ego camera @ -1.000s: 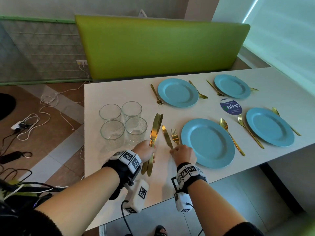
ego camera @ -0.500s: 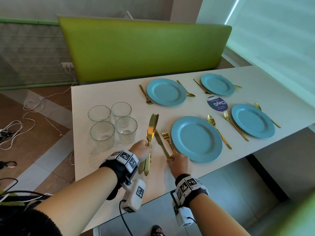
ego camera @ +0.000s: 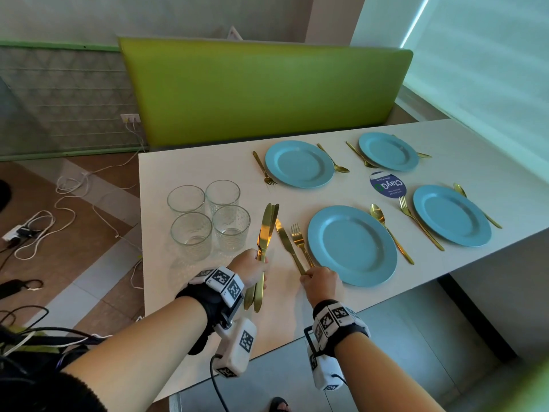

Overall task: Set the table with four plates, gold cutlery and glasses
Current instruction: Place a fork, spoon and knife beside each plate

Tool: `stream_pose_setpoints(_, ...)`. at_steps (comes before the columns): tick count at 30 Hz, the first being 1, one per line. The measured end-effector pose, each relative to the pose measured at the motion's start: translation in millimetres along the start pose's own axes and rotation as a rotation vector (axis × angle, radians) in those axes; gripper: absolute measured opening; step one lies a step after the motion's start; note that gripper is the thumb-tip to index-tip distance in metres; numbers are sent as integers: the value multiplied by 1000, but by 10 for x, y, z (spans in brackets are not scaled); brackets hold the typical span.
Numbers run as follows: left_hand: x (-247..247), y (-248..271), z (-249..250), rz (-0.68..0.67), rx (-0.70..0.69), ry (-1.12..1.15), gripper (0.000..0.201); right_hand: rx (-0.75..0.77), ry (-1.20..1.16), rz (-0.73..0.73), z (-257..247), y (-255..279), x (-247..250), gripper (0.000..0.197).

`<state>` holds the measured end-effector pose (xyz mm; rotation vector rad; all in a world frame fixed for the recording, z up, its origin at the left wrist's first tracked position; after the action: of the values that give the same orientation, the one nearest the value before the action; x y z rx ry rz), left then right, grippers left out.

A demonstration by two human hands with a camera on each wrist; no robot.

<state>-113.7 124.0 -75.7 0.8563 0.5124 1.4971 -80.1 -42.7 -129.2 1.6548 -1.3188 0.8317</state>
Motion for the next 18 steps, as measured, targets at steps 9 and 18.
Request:
stream_pose_setpoints(9,24,13,-49,4,12,26,22,2,14,18,-27,1,22,18)
stream_pose_setpoints(18,47,18,-64,-6,13,41,22,-7,37,11,-14,-1,47,21)
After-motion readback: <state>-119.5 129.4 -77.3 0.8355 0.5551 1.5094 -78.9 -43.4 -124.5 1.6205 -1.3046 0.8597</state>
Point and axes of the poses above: each hand's wrist, its own y-axis away from the middle knuckle, its own x-axis out of the back of the hand, z = x × y, the point moved 3 cm from there along -y, towards the middle knuckle, and after that the axes turned 14 degrees about x, right-handed, at the moved point
